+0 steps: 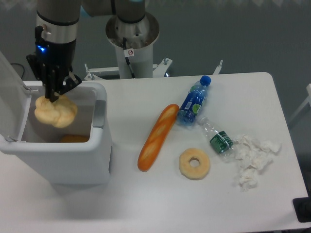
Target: Place the round bread in the trash can
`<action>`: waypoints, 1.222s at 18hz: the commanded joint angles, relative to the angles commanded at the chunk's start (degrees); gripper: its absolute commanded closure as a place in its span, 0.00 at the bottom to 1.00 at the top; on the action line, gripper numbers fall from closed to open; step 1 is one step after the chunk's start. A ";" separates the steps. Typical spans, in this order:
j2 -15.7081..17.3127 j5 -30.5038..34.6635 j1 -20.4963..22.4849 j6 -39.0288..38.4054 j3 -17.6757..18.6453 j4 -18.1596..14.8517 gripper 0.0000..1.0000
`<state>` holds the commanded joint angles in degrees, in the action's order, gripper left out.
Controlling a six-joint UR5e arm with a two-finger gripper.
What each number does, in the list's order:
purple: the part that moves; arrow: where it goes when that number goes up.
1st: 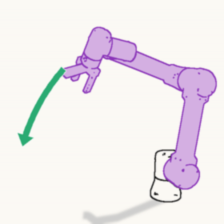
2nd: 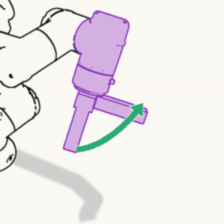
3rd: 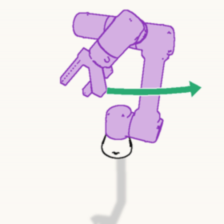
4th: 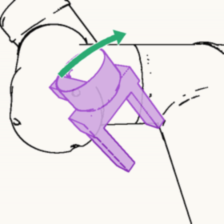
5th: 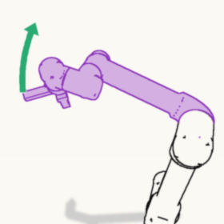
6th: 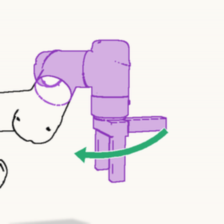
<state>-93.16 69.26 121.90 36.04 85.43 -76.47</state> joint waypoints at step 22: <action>-4.29 15.45 24.78 32.59 0.79 -0.08 0.00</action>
<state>-97.46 84.71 146.68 68.63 86.22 -76.55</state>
